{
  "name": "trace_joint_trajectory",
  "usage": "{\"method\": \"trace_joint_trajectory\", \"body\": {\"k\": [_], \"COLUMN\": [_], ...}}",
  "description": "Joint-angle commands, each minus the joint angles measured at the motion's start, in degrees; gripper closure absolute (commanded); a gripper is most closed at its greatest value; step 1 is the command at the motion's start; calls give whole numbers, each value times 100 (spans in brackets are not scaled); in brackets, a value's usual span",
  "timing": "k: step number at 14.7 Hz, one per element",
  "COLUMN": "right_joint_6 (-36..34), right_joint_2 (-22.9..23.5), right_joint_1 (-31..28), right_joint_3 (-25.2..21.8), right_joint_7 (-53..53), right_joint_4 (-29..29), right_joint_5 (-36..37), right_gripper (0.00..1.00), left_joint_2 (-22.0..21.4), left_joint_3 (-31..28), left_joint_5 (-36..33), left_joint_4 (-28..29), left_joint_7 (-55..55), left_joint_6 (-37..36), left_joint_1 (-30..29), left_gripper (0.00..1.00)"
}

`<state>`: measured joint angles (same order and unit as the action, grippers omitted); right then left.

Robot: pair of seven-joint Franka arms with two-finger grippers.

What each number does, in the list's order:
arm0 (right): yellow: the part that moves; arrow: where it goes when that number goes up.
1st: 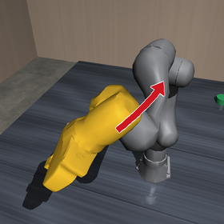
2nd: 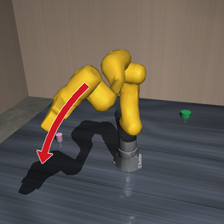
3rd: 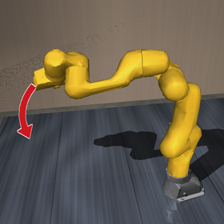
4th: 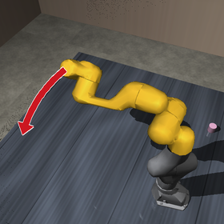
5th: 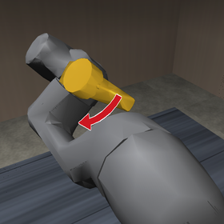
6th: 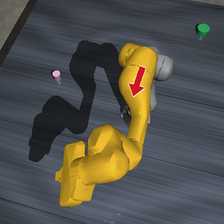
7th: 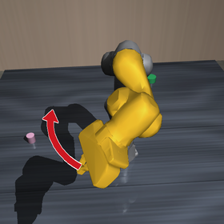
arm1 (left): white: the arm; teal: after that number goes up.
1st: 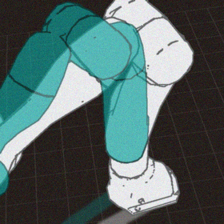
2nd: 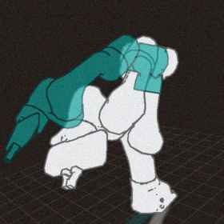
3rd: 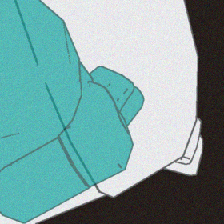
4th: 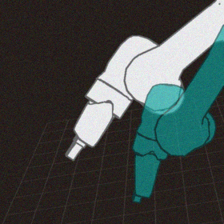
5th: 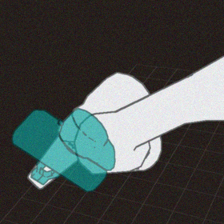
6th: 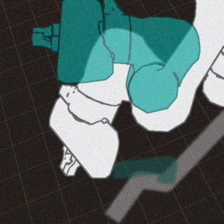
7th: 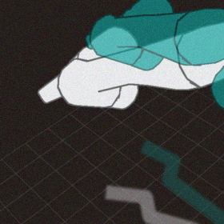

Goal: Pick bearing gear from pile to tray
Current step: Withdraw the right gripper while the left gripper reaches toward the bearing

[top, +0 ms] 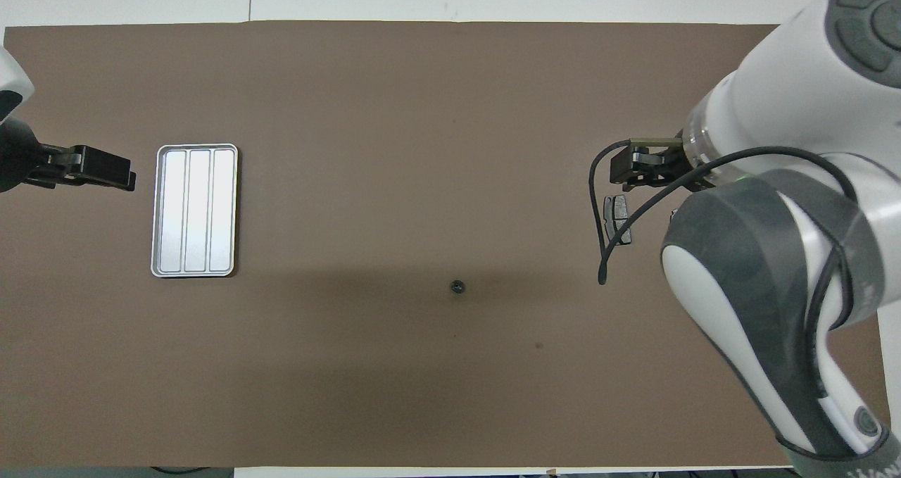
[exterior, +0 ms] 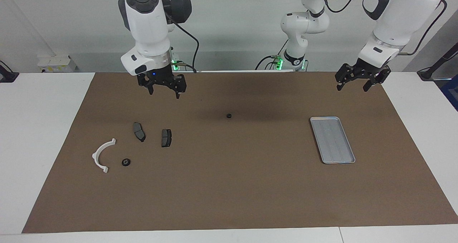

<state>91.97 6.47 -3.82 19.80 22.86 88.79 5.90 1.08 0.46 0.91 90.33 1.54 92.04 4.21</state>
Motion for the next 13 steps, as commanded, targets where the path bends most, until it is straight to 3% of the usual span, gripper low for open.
{"method": "trace_joint_trajectory", "body": {"k": [1,4,6,10,13], "right_joint_6": [-57,198,461,866,1392], "right_joint_2": [-40,-5,-5,363,846], "right_joint_1": [-513,-979,-1191,-1402,-1438], "right_joint_3": [50,41,41,23,23], "right_joint_7": [-939,-1547,-1566,-1557,-1557], "right_joint_4": [-3,111,348,499,499], "right_joint_5": [-89,-80,-71,52,490], "right_gripper": [0,0,0,0,0], "left_joint_2": [-275,-652,-680,57,208], "left_joint_3": [-20,6,15,15,41], "left_joint_5": [-3,-108,-179,-433,-434], "left_joint_4": [361,1351,1785,1926,2444], "left_joint_7": [-468,-1635,-2261,-3588,-4152], "left_joint_6": [-20,933,1420,2096,2940], "left_joint_1": [80,789,1334,2310,2733], "left_gripper": [0,0,0,0,0]}}
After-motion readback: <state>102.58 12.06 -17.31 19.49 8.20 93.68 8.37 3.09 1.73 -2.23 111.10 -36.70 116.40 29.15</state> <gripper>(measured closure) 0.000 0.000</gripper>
